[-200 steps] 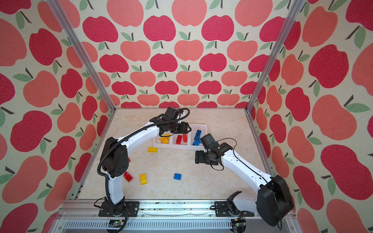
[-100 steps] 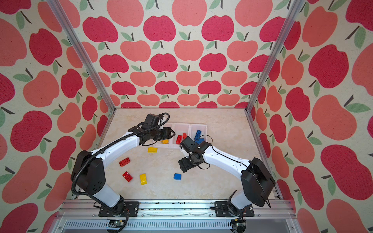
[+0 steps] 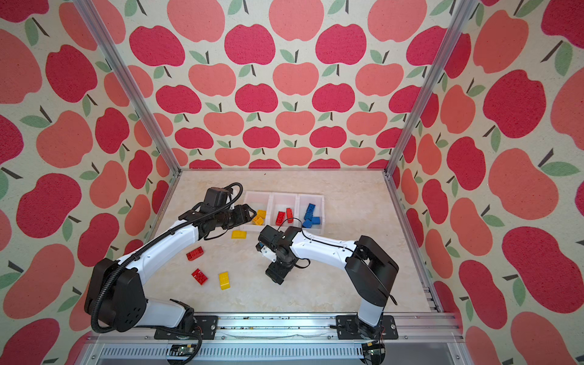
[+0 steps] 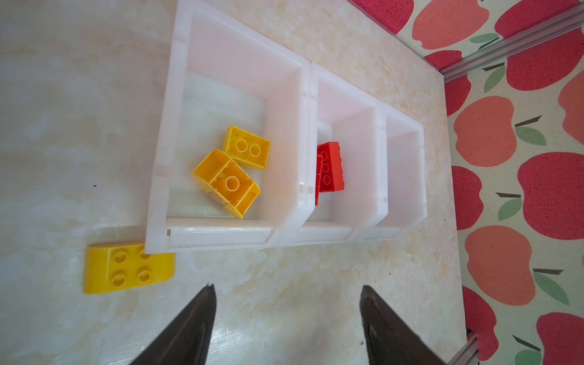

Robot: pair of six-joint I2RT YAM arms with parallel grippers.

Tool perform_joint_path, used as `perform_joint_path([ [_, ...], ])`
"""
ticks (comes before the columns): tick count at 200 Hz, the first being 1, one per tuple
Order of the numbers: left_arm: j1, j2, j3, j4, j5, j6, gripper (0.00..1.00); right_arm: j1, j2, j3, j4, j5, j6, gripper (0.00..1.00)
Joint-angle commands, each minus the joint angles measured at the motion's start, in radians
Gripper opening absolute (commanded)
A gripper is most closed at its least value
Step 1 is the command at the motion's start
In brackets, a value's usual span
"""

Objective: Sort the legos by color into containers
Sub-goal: 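Close the right gripper on the small blue brick while the left gripper withdraws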

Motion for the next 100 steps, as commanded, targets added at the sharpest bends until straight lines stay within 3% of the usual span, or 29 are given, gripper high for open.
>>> perform_joint_path([
  [1,0.01,-0.029,-0.025,0.014,-0.014,-0.018,0.74,0.012,0.044,0.044,-0.048,0.03,-0.073,0.82],
  [100,0.037,-0.056,-0.053,0.027,-0.012,-0.032,0.76,0.021,0.134,0.077,-0.024,0.03,-0.131,0.74],
])
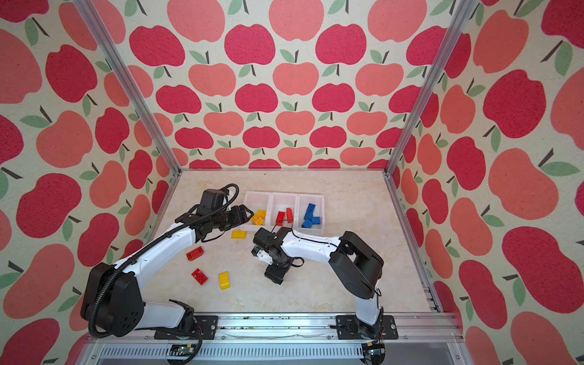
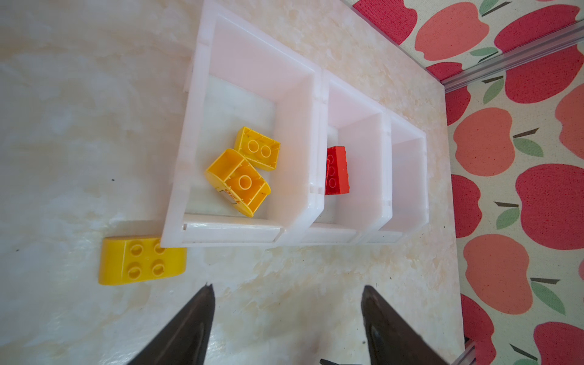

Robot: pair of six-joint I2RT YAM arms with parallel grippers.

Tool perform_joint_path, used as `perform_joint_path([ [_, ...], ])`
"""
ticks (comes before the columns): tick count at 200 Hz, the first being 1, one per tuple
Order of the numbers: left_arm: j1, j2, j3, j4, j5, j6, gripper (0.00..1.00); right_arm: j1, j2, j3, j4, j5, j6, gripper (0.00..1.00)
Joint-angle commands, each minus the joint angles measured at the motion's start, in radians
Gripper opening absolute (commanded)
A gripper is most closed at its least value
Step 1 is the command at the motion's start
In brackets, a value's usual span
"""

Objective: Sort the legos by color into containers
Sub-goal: 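Close the right gripper on the small blue brick while the left gripper withdraws, then carry the small blue brick with the right gripper into the blue compartment and release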

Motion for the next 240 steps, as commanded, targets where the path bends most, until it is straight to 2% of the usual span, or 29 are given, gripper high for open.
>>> perform_joint_path([
  [1,0.011,-0.027,-0.018,0.014,-0.012,-0.014,0.76,0.011,0.025,0.025,-0.011,0.009,-0.032,0.74],
  [80,0.025,-0.051,-0.046,0.021,-0.015,-0.033,0.76,0.025,0.05,0.024,0.004,0.023,-0.047,0.62],
  [175,0.032,-0.048,-0.048,0.027,-0.016,-0.04,0.76,0.035,0.057,0.021,0.015,0.039,-0.044,0.34],
  [240,0.035,-0.056,-0.052,0.021,-0.023,-0.045,0.77,0.022,0.023,0.002,0.036,0.035,0.003,0.3],
])
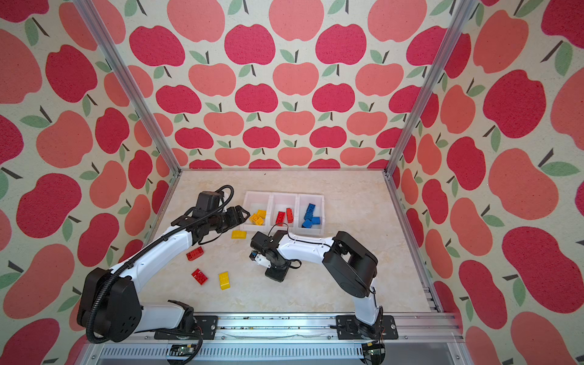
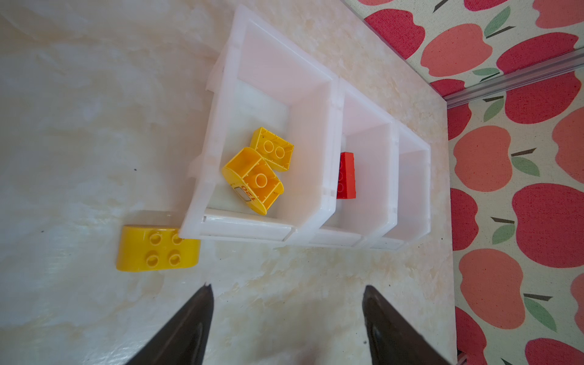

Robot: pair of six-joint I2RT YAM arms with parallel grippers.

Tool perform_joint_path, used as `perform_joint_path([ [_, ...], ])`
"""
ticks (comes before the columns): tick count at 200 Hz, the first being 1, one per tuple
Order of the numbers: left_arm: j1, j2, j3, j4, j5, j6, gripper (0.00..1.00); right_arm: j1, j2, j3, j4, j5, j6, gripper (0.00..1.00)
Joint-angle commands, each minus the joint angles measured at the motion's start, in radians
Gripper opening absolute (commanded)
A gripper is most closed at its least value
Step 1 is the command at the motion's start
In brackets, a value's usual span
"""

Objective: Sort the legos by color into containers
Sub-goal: 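Carry the small blue brick with the right gripper into the blue compartment and release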

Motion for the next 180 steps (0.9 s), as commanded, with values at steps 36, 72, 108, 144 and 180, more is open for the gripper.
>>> perform_joint_path([
  [36,0.008,-0.032,-0.02,0.011,-0.028,-0.013,0.77,-0.043,-0.086,-0.035,0.04,0.014,0.11,0.3],
  [72,0.013,-0.032,-0.022,0.01,-0.028,-0.011,0.78,-0.109,-0.181,-0.047,0.041,0.047,0.171,0.3],
  [108,0.015,-0.032,-0.022,0.011,-0.024,-0.008,0.78,-0.21,-0.267,-0.047,0.051,0.07,0.219,0.3],
  [144,0.016,-0.041,-0.029,0.01,-0.024,-0.006,0.79,-0.313,-0.303,-0.008,0.051,0.089,0.237,0.29],
  [180,0.018,-0.054,-0.04,0.005,-0.028,-0.008,0.79,-0.434,-0.292,0.037,0.069,0.089,0.275,0.29],
])
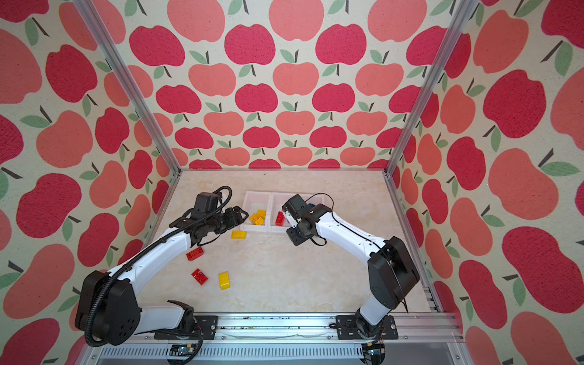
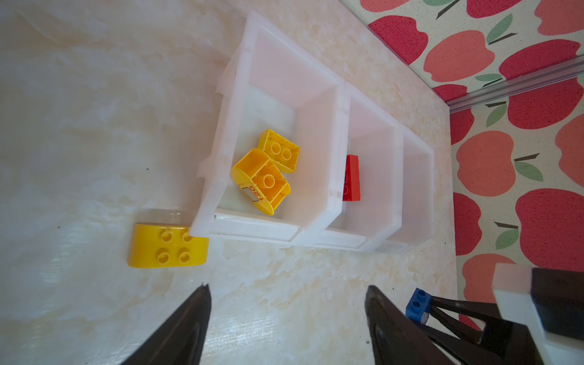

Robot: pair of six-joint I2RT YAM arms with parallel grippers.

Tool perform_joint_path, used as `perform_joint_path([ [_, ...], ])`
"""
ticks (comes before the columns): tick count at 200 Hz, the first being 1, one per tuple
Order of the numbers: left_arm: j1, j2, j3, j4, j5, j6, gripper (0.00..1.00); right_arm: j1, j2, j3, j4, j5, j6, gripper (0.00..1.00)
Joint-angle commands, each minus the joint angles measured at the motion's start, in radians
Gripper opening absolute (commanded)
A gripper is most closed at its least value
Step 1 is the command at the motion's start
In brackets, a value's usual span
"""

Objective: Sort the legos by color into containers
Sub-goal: 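Carry the small blue brick with the right gripper into the blue compartment and release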

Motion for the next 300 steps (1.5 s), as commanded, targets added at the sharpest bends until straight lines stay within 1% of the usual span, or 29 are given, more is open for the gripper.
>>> perform_joint_path([
  [1,0.007,-0.03,-0.014,-0.002,-0.017,-0.008,0.79,-0.065,-0.005,0.048,0.017,0.011,0.052,0.29],
  [49,0.007,-0.048,-0.015,-0.013,-0.027,-0.011,0.8,-0.204,0.084,0.128,0.075,-0.049,0.107,0.29],
  [73,0.008,-0.058,-0.019,-0.019,-0.034,-0.012,0.8,-0.246,0.15,0.188,0.091,-0.081,0.126,0.29],
  [102,0.008,-0.072,-0.025,-0.023,-0.045,-0.02,0.8,-0.272,0.233,0.257,0.095,-0.108,0.14,0.29],
  [138,0.007,-0.09,-0.038,-0.031,-0.059,-0.031,0.8,-0.28,0.317,0.317,0.082,-0.134,0.157,0.29],
  [160,0.007,-0.1,-0.043,-0.037,-0.067,-0.035,0.8,-0.283,0.347,0.332,0.081,-0.153,0.166,0.31],
  [195,0.008,-0.099,-0.044,-0.039,-0.077,-0.037,0.81,-0.283,0.374,0.357,0.07,-0.167,0.165,0.49],
  [205,0.008,-0.097,-0.043,-0.038,-0.079,-0.037,0.81,-0.283,0.375,0.361,0.069,-0.169,0.163,0.52],
  [273,0.011,-0.094,-0.044,-0.046,-0.095,-0.042,0.81,-0.285,0.36,0.372,0.049,-0.167,0.155,0.53],
  [300,0.013,-0.091,-0.04,-0.076,-0.111,-0.044,0.81,-0.285,0.337,0.356,0.043,-0.166,0.154,0.53],
])
